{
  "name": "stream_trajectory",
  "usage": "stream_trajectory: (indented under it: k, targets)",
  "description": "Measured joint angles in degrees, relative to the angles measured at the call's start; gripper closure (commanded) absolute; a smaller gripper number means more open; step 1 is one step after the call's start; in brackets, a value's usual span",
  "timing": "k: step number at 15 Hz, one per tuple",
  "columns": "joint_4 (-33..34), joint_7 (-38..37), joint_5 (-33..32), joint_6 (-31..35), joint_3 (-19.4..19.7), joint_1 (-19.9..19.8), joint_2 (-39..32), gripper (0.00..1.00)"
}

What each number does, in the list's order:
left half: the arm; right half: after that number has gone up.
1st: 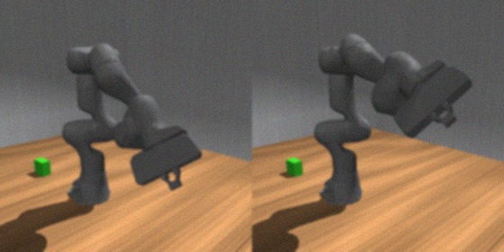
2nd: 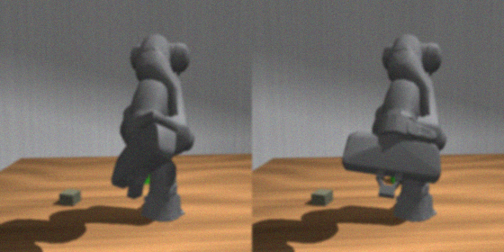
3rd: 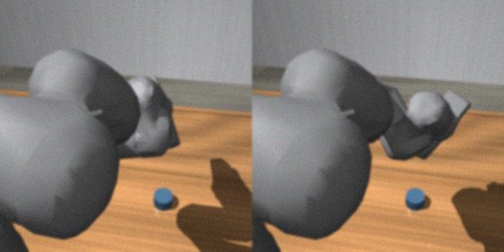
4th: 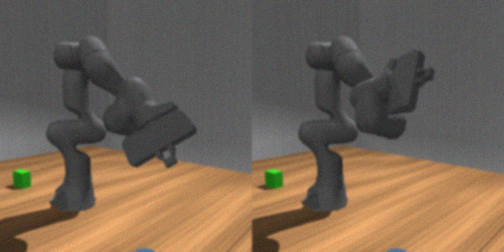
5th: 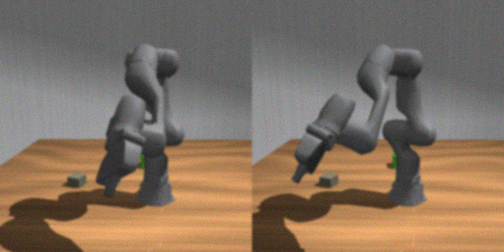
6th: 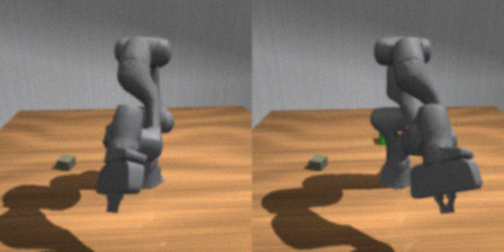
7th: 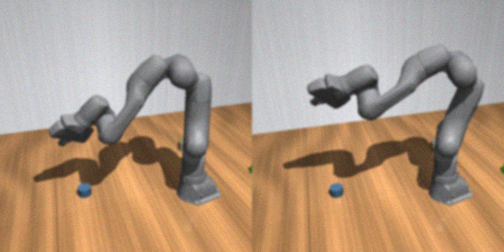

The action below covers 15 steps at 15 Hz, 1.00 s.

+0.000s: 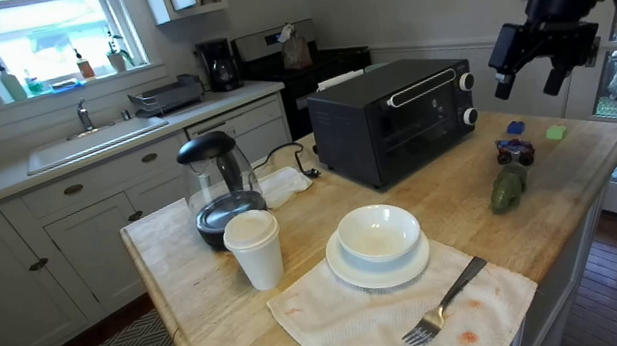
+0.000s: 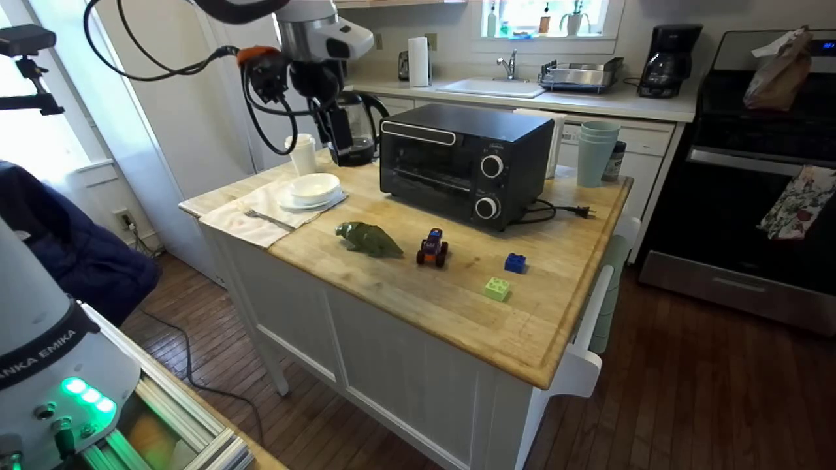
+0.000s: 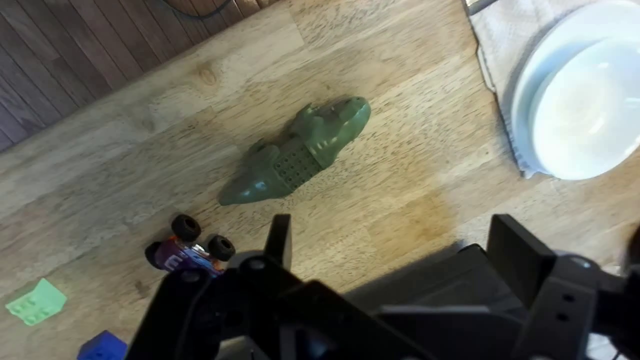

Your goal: Pick up the green dinosaur toy and turn it clockwise by ninety degrees, put the green dinosaur toy back on the kitchen counter

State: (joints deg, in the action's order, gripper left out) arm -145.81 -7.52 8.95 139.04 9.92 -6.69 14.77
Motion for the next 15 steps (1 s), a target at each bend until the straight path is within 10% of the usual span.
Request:
stream_trajectory:
  k: [15]
  targets:
    - [-3.5,-1.9,3.7,9.0,0.3,-0.8,-5.6,0.00]
